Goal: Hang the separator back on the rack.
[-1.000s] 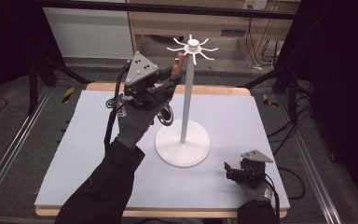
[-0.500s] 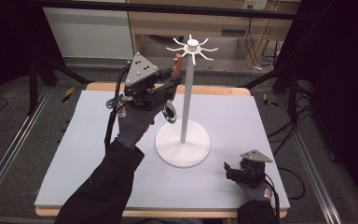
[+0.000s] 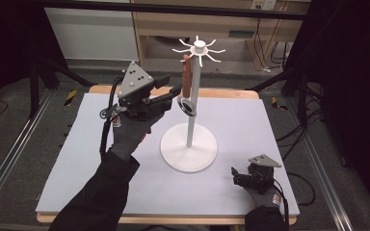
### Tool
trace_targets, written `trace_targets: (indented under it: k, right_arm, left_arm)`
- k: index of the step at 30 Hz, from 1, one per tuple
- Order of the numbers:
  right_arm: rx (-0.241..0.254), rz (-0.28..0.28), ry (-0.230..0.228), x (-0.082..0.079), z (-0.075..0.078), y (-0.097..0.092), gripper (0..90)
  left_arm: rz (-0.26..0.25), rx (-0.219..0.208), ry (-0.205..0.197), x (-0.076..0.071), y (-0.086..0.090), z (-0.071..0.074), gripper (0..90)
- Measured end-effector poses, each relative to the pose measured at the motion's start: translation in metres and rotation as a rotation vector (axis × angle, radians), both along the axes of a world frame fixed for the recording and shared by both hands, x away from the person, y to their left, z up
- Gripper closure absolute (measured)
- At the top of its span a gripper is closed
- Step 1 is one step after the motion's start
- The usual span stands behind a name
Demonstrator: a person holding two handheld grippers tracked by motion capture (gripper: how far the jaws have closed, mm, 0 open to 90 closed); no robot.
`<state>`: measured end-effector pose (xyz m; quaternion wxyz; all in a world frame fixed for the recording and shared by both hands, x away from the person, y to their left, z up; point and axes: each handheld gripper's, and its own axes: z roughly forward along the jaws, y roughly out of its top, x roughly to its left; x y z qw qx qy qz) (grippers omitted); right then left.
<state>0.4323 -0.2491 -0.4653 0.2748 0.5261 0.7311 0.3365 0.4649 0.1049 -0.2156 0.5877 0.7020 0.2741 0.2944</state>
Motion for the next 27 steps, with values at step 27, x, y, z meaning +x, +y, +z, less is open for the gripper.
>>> trace_targets:
  k: [27]
  right_arm:
    - [0.020,-0.012,0.007,-0.001,-0.002,-0.001,11.0]
  left_arm:
    - [0.083,0.078,0.093,-0.024,0.097,-0.103,40.6]
